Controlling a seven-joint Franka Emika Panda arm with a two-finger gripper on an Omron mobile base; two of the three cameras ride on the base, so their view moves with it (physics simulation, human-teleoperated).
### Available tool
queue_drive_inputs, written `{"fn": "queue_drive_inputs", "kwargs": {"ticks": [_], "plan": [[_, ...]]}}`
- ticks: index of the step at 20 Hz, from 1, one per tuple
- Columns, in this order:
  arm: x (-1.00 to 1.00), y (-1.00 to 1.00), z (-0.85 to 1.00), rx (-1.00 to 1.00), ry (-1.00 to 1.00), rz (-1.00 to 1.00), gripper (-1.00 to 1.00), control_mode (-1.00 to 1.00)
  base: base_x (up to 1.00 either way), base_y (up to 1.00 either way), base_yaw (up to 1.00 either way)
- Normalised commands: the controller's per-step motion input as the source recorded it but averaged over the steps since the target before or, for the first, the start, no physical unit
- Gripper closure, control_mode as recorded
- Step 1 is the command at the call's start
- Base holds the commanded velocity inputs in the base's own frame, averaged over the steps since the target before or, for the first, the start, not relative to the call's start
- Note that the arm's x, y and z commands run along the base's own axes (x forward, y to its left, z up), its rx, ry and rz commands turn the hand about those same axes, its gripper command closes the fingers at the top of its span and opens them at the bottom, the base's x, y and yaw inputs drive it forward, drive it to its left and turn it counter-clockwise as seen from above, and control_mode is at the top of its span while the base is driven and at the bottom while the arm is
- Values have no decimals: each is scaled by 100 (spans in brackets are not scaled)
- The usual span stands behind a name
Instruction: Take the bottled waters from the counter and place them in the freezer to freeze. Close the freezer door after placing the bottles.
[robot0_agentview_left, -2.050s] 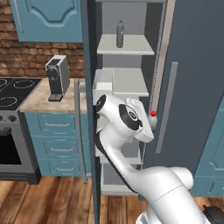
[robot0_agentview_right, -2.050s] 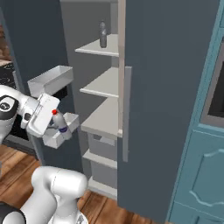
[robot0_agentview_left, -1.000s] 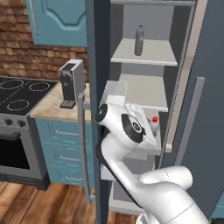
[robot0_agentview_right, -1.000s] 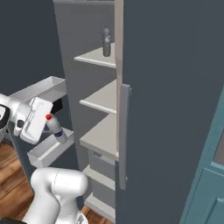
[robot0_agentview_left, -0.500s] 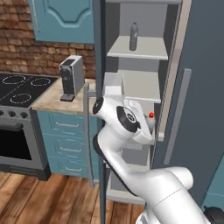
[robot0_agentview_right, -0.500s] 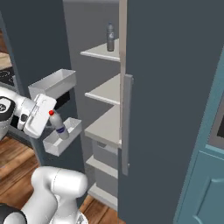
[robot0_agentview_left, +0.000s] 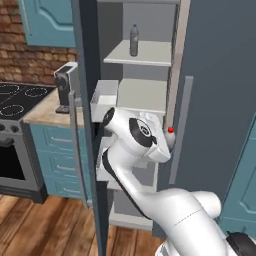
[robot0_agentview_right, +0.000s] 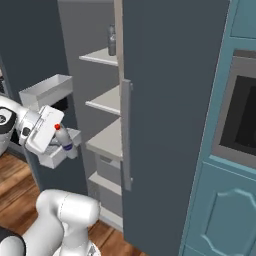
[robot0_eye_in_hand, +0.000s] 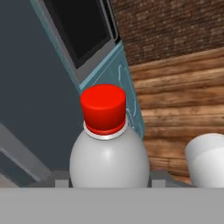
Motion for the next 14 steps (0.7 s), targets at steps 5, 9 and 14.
{"fn": "queue_drive_inputs", "kwargs": {"ticks": [5, 9, 14], "plan": [[0, 0, 0, 0, 0, 0, 100, 100, -28, -67, 4], [0, 0, 0, 0, 0, 0, 100, 100, 25, -7, 4], [0, 0, 0, 0, 0, 0, 100, 100, 50, 15, 4]]}}
